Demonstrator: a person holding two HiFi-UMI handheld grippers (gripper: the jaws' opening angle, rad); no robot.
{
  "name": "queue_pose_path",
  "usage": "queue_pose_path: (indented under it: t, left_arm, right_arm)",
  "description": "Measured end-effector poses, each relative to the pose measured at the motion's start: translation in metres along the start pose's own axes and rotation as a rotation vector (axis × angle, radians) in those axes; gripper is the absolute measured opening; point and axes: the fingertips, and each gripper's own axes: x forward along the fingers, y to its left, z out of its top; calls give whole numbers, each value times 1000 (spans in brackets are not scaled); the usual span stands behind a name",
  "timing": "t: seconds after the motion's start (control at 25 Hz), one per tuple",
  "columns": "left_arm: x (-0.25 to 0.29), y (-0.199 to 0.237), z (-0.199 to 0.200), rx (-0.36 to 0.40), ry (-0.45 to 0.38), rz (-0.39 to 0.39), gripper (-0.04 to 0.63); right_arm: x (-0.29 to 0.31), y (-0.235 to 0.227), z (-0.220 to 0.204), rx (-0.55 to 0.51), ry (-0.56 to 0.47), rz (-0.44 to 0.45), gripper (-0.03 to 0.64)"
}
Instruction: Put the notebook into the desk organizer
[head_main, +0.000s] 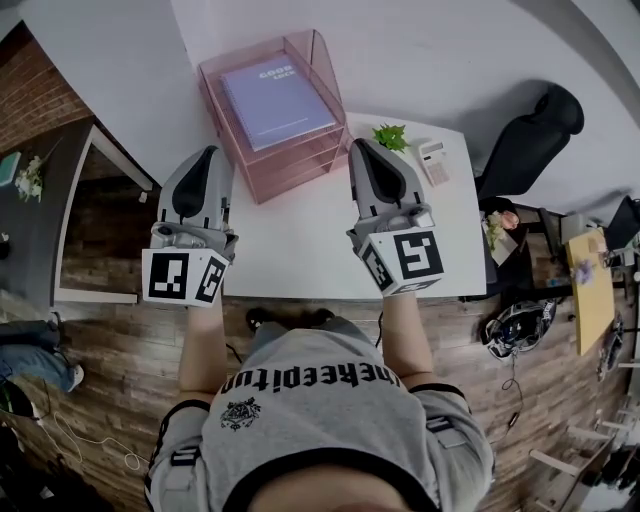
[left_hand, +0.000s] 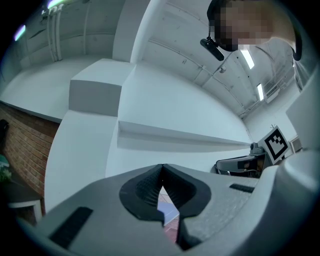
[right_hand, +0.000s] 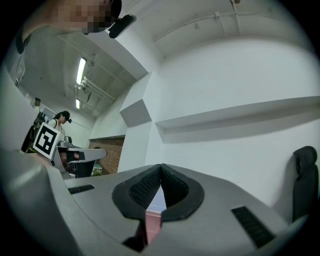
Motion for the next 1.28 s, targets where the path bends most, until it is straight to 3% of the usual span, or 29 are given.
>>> queue_pose_path:
  t: [0.76,1.28]
  left_arm:
    - [-5,-43,2,7,-2,22,3]
    - [-5,-42,1,19,3,46,3]
  right_arm:
    - [-37,-24,5,35,-50,9,3]
    - [-33,-26,3,45,-55,30,3]
